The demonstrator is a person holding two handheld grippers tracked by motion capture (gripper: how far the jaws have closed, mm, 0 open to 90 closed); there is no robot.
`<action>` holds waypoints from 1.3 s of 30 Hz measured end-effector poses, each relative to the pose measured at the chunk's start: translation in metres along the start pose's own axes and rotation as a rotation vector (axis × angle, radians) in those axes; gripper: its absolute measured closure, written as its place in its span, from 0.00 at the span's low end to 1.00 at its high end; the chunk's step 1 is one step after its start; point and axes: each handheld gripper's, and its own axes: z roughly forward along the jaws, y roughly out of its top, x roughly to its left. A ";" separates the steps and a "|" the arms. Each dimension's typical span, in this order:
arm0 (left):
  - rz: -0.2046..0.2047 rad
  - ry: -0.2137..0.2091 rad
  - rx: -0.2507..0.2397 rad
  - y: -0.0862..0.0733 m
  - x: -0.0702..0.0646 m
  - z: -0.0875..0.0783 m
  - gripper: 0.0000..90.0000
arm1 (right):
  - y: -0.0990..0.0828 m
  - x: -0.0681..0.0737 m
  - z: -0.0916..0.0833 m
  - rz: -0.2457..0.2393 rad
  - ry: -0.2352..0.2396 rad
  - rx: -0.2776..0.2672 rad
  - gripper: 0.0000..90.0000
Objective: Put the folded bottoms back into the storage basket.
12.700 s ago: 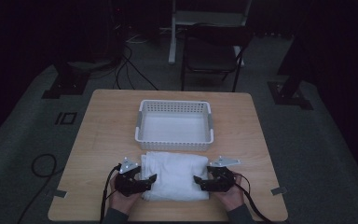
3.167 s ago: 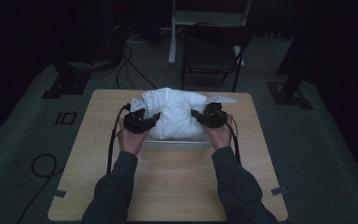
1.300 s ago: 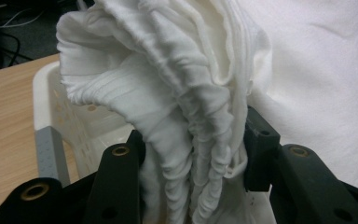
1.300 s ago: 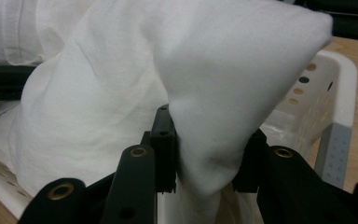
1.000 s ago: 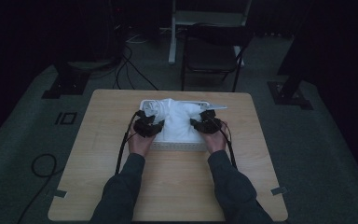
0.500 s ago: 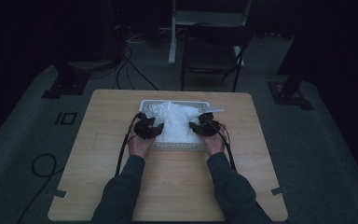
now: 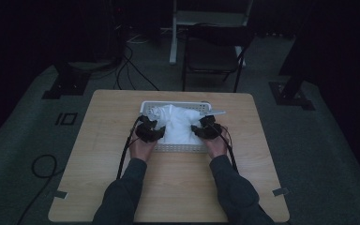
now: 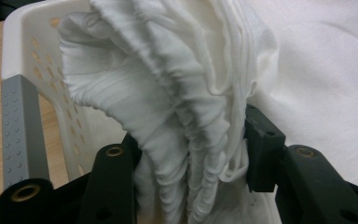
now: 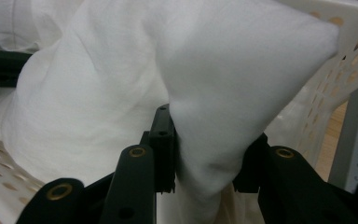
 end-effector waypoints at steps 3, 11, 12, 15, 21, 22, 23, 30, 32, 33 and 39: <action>0.003 0.020 0.008 0.000 0.000 -0.001 0.52 | -0.001 -0.001 0.001 0.001 -0.007 0.008 0.68; -0.003 0.082 -0.073 0.001 0.009 -0.019 0.41 | 0.005 -0.007 -0.015 -0.006 -0.125 -0.032 0.33; -0.006 0.083 -0.085 0.002 0.011 -0.023 0.41 | 0.006 -0.007 -0.019 -0.011 -0.130 -0.044 0.33; -0.010 0.090 -0.105 0.002 0.016 -0.032 0.43 | 0.008 -0.007 -0.028 -0.021 -0.136 -0.068 0.33; -0.037 0.066 -0.117 -0.006 0.025 -0.043 0.44 | 0.001 -0.004 -0.037 -0.027 -0.129 -0.080 0.33; -0.038 0.065 -0.121 -0.008 0.026 -0.045 0.44 | -0.001 -0.004 -0.038 -0.029 -0.127 -0.079 0.33; -0.041 0.062 -0.124 -0.011 0.026 -0.047 0.44 | -0.003 -0.004 -0.039 -0.029 -0.125 -0.079 0.33; -0.066 0.034 -0.150 -0.034 0.027 -0.061 0.44 | -0.022 -0.003 -0.055 -0.013 -0.115 -0.100 0.33; -0.074 0.028 -0.150 -0.040 0.028 -0.064 0.44 | -0.028 -0.004 -0.060 -0.005 -0.117 -0.107 0.33; -0.078 0.027 -0.148 -0.043 0.029 -0.066 0.44 | -0.031 -0.004 -0.062 0.000 -0.116 -0.109 0.33; -0.093 0.032 -0.155 -0.066 0.033 -0.073 0.43 | -0.052 -0.011 -0.071 0.032 -0.128 -0.093 0.33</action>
